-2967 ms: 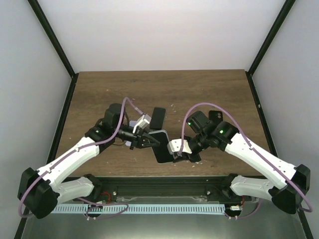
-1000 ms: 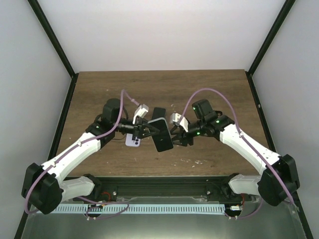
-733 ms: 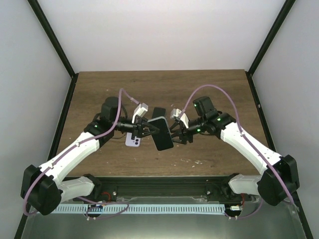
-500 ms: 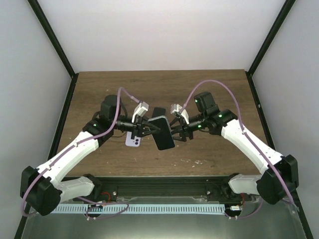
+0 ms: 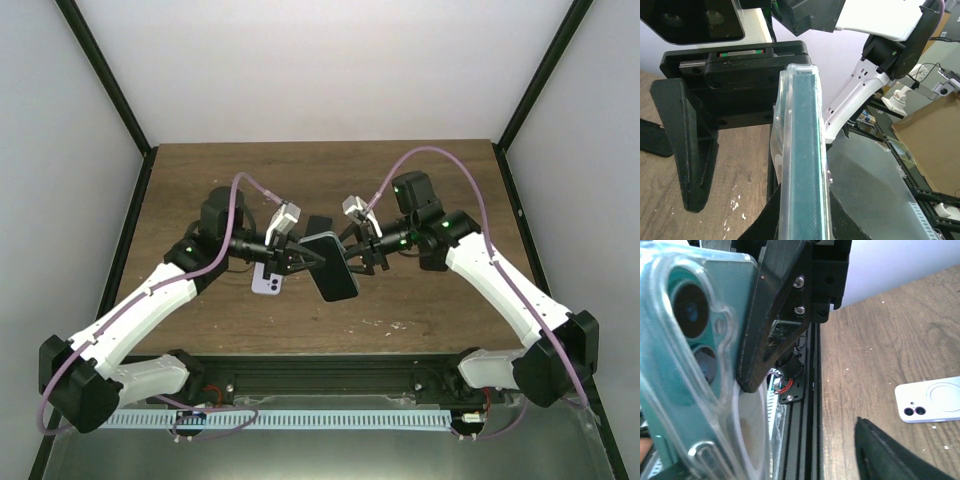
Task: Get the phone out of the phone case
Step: Remove the phone case from the phone.
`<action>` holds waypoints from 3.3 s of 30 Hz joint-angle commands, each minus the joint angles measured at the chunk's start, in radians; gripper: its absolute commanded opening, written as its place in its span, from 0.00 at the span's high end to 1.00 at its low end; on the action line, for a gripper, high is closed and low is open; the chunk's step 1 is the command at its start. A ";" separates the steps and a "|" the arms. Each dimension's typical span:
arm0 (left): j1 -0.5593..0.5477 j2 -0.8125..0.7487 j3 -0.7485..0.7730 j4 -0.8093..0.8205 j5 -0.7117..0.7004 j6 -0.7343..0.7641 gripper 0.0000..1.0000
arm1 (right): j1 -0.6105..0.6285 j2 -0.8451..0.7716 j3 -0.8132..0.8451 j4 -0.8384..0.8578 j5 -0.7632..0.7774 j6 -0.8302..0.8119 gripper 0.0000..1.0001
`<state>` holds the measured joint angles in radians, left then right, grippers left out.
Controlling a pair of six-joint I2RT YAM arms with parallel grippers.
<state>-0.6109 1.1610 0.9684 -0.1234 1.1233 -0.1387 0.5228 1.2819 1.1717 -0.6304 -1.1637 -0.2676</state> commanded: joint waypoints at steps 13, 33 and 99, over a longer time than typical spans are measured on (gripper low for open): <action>-0.036 0.132 -0.019 -0.003 -0.615 -0.287 0.87 | 0.018 -0.092 -0.313 0.434 -0.102 0.273 0.99; -0.302 0.207 -0.005 0.011 -1.449 -0.140 0.48 | -0.224 0.007 -0.646 0.734 0.493 0.774 0.99; -0.633 0.757 0.146 0.066 -1.809 0.296 0.55 | -0.326 0.229 -0.663 0.647 0.582 0.909 0.99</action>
<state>-1.2484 1.8992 1.0939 -0.0029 -0.5888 0.1078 0.2115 1.4925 0.5175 0.0525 -0.6281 0.6712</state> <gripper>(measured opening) 0.460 0.059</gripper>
